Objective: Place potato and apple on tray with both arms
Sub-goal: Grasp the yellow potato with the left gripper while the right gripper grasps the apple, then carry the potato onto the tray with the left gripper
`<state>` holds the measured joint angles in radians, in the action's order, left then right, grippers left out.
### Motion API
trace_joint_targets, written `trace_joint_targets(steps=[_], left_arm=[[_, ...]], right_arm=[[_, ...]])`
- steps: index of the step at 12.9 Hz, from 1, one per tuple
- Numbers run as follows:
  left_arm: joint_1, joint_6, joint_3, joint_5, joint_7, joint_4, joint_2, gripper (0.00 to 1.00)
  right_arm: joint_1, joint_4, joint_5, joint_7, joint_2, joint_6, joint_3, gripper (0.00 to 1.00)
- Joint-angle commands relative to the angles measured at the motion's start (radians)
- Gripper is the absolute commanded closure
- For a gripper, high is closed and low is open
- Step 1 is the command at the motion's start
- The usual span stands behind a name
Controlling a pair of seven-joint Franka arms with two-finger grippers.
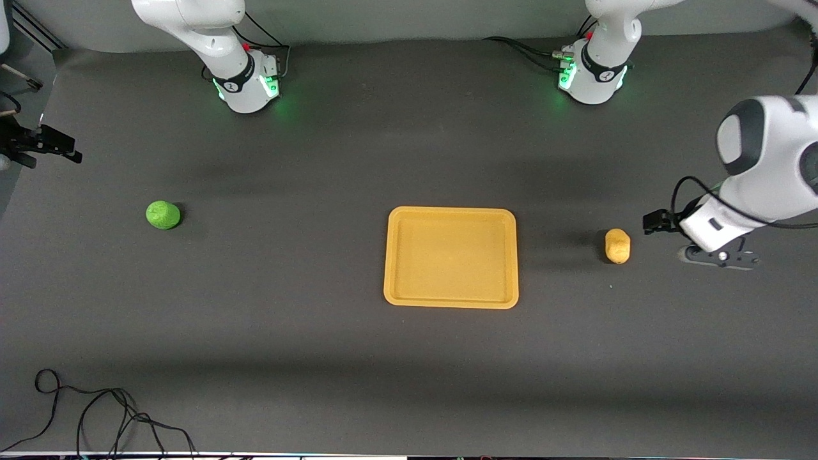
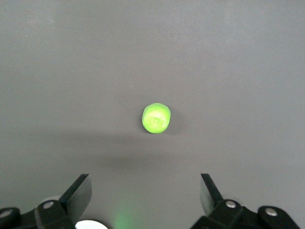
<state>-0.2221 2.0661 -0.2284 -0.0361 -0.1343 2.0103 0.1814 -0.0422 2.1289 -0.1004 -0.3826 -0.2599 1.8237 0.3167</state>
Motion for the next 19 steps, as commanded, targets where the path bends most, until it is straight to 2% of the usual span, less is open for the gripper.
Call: trace_joint_targets(steps=[1, 6, 9, 10, 11, 13, 14, 15, 17, 19], left_arm=[[-0.002, 0.096, -0.002, -0.005, -0.044, 0.01, 0.11, 0.0], [-0.006, 0.314, 0.0, -0.005, -0.041, 0.033, 0.305, 0.05], [-0.019, 0.244, -0.002, -0.005, -0.045, 0.054, 0.29, 0.1], [-0.017, 0.236, -0.003, -0.005, -0.045, 0.053, 0.288, 0.22], [-0.02, 0.229, -0.003, -0.005, -0.047, 0.053, 0.282, 0.53], [-0.022, 0.156, -0.003, -0.005, -0.047, 0.047, 0.259, 0.85], [-0.019, 0.105, -0.003, -0.005, -0.041, 0.035, 0.227, 0.97], [-0.008, 0.024, -0.006, -0.004, -0.021, -0.002, 0.198, 1.0], [0.062, -0.133, -0.018, 0.002, 0.097, -0.141, 0.197, 1.0], [0.188, -0.165, -0.025, 0.004, 0.271, -0.299, 0.249, 1.0]], right_arm=[[0.015, 0.097, -0.015, -0.018, -0.016, 0.103, 0.025, 0.0], [0.015, 0.212, -0.001, -0.016, 0.069, 0.326, 0.039, 0.0], [0.015, 0.276, 0.036, -0.016, 0.158, 0.487, 0.042, 0.0], [0.015, 0.296, 0.045, -0.016, 0.189, 0.543, 0.042, 0.0], [0.015, 0.309, 0.06, -0.016, 0.223, 0.592, 0.042, 0.0], [0.015, 0.316, 0.097, -0.03, 0.305, 0.673, 0.042, 0.0], [0.015, 0.316, 0.123, -0.054, 0.342, 0.704, 0.042, 0.0], [0.015, 0.316, 0.152, -0.085, 0.379, 0.732, 0.042, 0.0], [0.015, 0.316, 0.2, -0.128, 0.438, 0.782, 0.042, 0.0], [0.016, 0.316, 0.208, -0.128, 0.478, 0.802, 0.042, 0.0]])
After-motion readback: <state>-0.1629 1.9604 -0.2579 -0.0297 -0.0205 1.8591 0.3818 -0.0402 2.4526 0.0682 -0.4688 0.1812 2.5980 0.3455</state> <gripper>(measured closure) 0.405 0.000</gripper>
